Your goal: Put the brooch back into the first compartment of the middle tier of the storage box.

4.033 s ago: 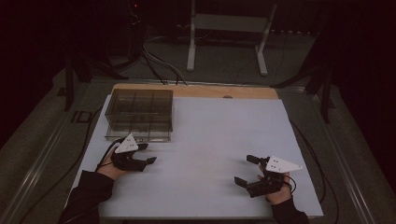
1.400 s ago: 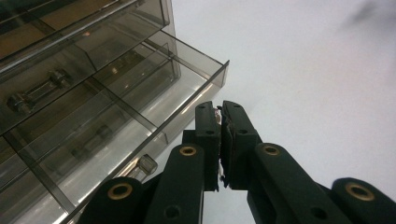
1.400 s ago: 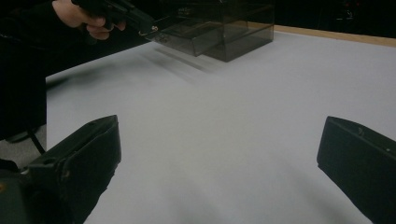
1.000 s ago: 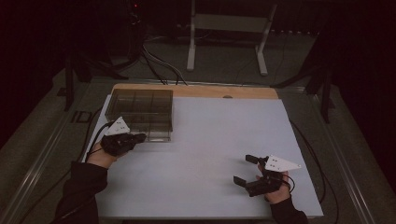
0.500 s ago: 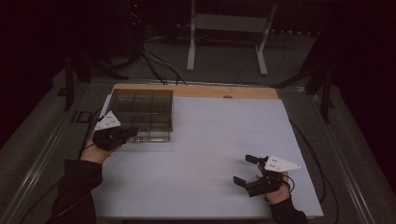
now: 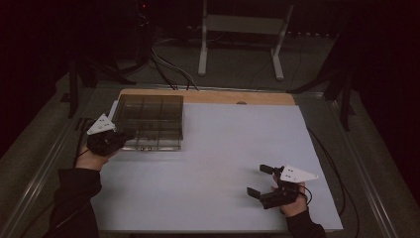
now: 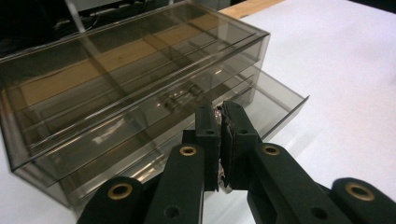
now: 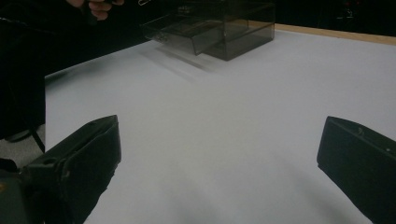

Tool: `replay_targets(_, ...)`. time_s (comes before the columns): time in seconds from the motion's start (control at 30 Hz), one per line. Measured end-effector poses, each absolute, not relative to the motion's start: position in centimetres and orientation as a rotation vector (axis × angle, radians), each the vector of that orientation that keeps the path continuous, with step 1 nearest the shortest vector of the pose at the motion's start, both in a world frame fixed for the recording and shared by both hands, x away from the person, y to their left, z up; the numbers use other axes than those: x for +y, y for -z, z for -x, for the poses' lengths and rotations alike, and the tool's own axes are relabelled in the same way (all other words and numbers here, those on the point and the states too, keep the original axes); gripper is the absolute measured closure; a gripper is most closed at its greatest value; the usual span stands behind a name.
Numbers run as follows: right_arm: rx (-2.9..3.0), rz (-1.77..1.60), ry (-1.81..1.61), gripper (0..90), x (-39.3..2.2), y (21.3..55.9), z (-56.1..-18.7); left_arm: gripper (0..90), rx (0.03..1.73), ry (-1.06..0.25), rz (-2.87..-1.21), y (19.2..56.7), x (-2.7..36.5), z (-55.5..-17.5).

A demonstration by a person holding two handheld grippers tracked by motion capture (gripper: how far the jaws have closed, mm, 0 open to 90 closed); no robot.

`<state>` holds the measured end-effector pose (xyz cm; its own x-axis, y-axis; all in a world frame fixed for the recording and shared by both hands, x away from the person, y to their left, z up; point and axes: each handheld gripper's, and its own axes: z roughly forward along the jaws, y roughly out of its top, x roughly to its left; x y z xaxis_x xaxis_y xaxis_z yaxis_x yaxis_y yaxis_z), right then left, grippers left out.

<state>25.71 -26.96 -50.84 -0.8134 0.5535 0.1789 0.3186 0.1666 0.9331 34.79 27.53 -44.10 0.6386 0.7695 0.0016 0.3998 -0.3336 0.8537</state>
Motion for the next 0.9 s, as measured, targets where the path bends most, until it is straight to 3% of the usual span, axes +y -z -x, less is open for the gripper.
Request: replay_targets(0.9, 2.241, -0.854, -1.701, 0.0, -26.8, 50.9, -25.8, 87.2, 1.072, -0.556, -1.865, 45.8, 30.5, -36.3)
